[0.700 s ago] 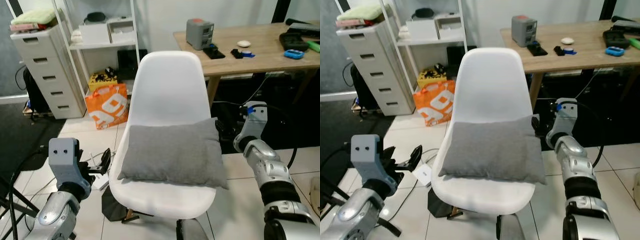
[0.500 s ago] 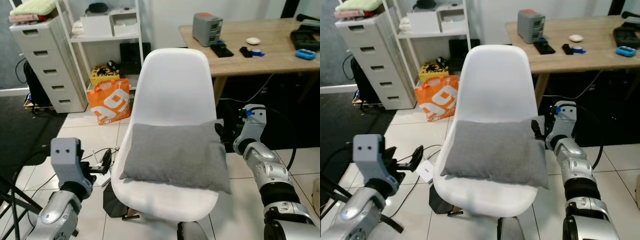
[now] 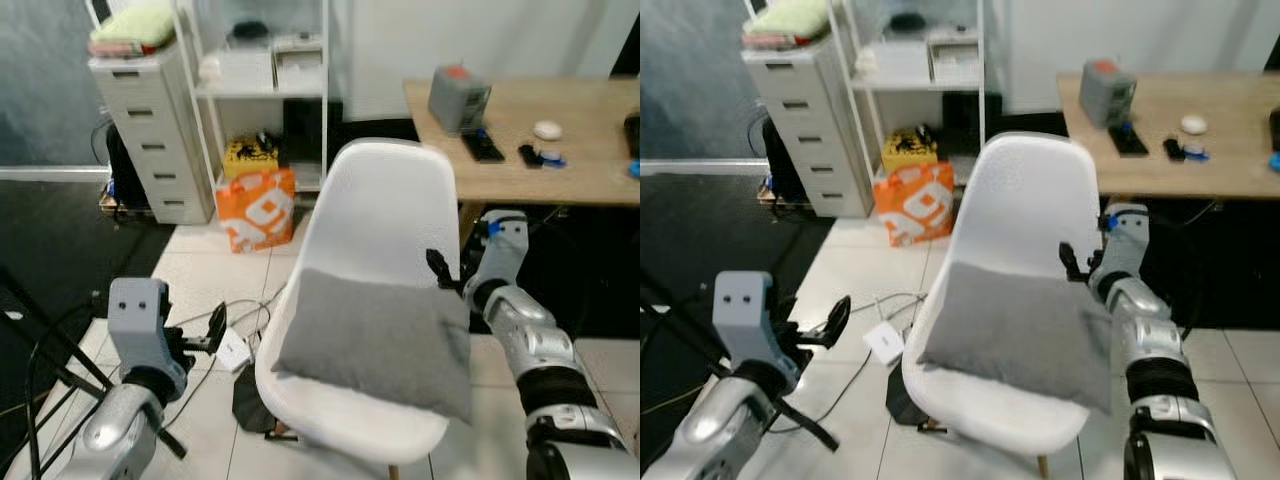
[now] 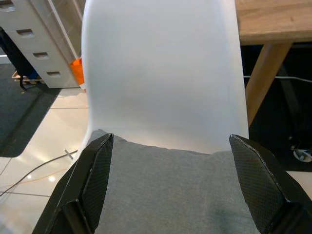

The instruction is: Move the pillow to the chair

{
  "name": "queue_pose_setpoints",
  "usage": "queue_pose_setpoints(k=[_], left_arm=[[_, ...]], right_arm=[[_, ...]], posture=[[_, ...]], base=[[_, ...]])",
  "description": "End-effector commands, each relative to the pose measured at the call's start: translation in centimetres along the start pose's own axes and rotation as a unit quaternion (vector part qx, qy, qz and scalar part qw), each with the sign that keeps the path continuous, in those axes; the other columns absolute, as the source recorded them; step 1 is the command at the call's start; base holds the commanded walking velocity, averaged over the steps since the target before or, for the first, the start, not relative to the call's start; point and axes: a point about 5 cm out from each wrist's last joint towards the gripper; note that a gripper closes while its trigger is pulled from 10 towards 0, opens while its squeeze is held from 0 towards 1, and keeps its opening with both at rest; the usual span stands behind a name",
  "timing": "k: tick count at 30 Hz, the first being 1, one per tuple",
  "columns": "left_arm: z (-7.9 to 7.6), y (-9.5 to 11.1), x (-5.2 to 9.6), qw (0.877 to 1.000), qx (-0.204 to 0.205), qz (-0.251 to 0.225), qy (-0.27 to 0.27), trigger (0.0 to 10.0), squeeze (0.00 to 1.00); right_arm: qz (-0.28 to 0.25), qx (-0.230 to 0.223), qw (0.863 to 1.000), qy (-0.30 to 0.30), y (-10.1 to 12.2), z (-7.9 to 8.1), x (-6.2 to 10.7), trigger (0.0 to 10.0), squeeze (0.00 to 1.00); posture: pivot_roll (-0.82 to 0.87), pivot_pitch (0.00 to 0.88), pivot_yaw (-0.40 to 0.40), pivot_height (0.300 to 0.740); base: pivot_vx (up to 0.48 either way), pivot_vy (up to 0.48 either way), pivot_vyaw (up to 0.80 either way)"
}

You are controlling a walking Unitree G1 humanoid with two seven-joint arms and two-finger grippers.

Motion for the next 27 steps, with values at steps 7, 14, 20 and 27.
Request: queue_pose_setpoints(k=[7,14,20,27], left_arm=[[0.6,-1.2,-0.1,0.999,-0.027,0.017,0.005,10.0,0.0],[3.2,-3.5,0.5,0.996,-0.053,0.052,0.056,10.0,0.0],[4.6,-5.6,1.1,0.991,-0.05,0.085,0.088,10.0,0.0],[6.1,-11.8,2.3,0.97,-0.084,0.192,0.12,10.0,0.0]], right_arm=[[0.036,0.014,0.999,-0.014,-2.6,-1.1,0.6,10.0,0.0],[0.08,0.092,0.989,-0.087,-6.1,-2.6,1.5,10.0,0.0],[0.09,0.072,0.991,-0.063,-7.7,-2.5,2.2,10.0,0.0],[0.229,0.05,0.971,-0.04,-15.9,-2.5,5.8,10.0,0.0]], posture=[[-0.21,0.085,0.036,0.74],[-0.21,0.081,0.036,0.74],[-0.21,0.077,0.033,0.74],[-0.22,0.004,0.02,0.74]], base=[[0.0,0.0,0.0],[0.0,0.0,0.0],[0.0,0.0,0.0],[0.0,0.0,0.0]])
Point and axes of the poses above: a point about 5 cm out from each wrist's last joint towards the gripper, its own x axis pointing back from the gripper into the wrist, its own y axis along the axis of the wrist's last joint, z = x × y, and after that the axes turned 8 degrees about -x, right-handed
